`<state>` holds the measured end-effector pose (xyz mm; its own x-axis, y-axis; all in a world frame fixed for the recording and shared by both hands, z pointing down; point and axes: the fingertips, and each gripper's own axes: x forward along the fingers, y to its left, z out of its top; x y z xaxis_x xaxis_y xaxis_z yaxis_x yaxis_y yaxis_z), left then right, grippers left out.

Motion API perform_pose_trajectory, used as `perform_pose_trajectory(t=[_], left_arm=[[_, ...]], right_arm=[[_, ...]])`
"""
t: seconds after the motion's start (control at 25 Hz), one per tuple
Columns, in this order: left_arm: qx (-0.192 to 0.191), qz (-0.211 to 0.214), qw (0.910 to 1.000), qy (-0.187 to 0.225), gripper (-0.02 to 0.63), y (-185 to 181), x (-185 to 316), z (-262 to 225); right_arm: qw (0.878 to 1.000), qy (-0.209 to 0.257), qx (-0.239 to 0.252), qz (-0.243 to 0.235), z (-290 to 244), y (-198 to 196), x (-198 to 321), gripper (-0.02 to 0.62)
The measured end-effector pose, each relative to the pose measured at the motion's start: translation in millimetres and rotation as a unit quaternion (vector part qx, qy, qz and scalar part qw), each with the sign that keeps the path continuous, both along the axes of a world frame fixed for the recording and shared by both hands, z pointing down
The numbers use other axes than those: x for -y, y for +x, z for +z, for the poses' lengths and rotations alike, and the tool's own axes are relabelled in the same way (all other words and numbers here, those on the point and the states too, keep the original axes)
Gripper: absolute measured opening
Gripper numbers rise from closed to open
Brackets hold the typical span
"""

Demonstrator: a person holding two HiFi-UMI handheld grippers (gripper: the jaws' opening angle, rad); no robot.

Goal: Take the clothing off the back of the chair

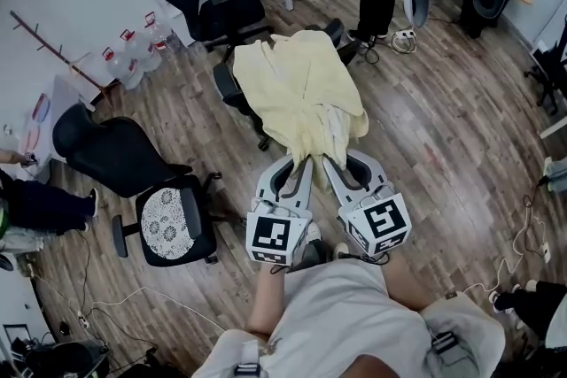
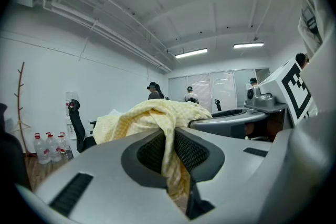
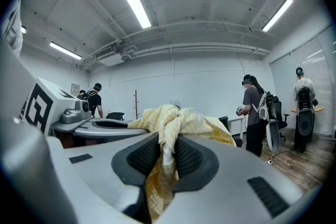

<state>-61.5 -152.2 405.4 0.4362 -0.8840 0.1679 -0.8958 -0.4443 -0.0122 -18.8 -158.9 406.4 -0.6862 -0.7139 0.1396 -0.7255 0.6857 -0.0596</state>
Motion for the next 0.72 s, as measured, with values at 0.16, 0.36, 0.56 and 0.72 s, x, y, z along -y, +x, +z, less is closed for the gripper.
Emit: perform_pose_trajectory(t=[0.16,0.36,0.56,0.72], left_arm=[[0.000,-0.007,1.0000,0.004,0.061,2.7,-9.0,0.3],[0.000,-0.014,0.9999,0.009,0.060,3.6,-21.5,-3.5],[0.000,-0.019,0.9997,0.014,0.060,6.0,-33.7,-6.0],[-0.002,-0.023,0.9996,0.014,0.060,8.8,-45.1,-5.8]], right_arm=[[1.000,0.003,0.001,-0.009,0.2,2.8,-8.5,0.077],[1.000,0.007,0.004,-0.018,-3.5,3.4,-20.0,0.077],[1.000,0.011,0.005,-0.024,-6.0,5.6,-31.6,0.077],[1.000,0.011,0.005,-0.028,-5.7,8.2,-42.8,0.077]])
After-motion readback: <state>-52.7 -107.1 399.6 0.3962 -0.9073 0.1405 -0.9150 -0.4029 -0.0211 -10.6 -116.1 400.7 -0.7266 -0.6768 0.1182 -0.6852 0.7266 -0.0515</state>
